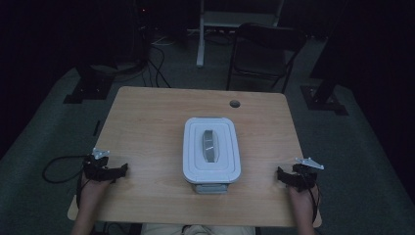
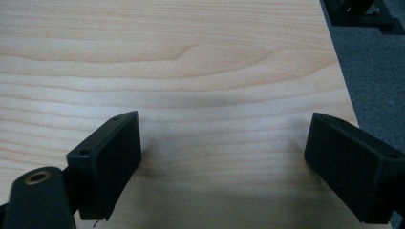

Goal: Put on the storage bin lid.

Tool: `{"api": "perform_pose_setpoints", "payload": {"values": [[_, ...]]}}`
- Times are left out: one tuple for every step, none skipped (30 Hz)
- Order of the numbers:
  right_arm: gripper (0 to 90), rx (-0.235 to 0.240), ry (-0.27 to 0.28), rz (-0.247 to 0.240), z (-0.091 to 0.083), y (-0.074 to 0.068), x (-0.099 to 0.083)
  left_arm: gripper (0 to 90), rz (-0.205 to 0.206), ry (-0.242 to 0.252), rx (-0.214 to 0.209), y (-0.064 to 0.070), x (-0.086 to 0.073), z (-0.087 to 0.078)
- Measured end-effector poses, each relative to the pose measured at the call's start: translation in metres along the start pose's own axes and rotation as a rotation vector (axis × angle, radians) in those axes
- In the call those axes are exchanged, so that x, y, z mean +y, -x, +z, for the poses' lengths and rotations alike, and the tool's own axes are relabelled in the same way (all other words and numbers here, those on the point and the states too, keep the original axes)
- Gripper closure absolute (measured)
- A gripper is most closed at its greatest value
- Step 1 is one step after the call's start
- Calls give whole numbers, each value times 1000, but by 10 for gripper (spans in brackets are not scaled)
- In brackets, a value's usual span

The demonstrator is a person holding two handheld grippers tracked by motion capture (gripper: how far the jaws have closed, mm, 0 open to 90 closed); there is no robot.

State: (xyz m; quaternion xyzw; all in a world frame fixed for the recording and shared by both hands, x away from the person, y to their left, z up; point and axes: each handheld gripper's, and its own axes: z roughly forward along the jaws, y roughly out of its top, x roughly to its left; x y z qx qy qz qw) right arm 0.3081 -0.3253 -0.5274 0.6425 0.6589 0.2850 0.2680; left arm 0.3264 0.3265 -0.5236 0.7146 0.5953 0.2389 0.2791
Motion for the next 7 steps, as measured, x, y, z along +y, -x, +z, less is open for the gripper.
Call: {"api": "perform_pose_setpoints", "payload": {"values": [[118, 0, 0, 0, 0, 0, 0, 4, 1, 0, -1, 0, 0, 0], [118, 0, 0, 0, 0, 0, 0, 4, 1, 0, -1, 0, 0, 0], [118, 0, 0, 0, 0, 0, 0, 4, 1, 1, -1, 0, 0, 0], [118, 0, 0, 0, 0, 0, 0, 4, 1, 1, -1, 0, 0, 0], [119, 0, 0, 0, 0, 0, 0, 4, 1, 0, -1, 0, 0, 0], [119, 0, 0, 1, 0, 0, 0, 4, 1, 0, -1, 0, 0, 0], [119, 0, 1, 0, 0, 0, 0, 4, 1, 0, -1, 0, 0, 0]]}}
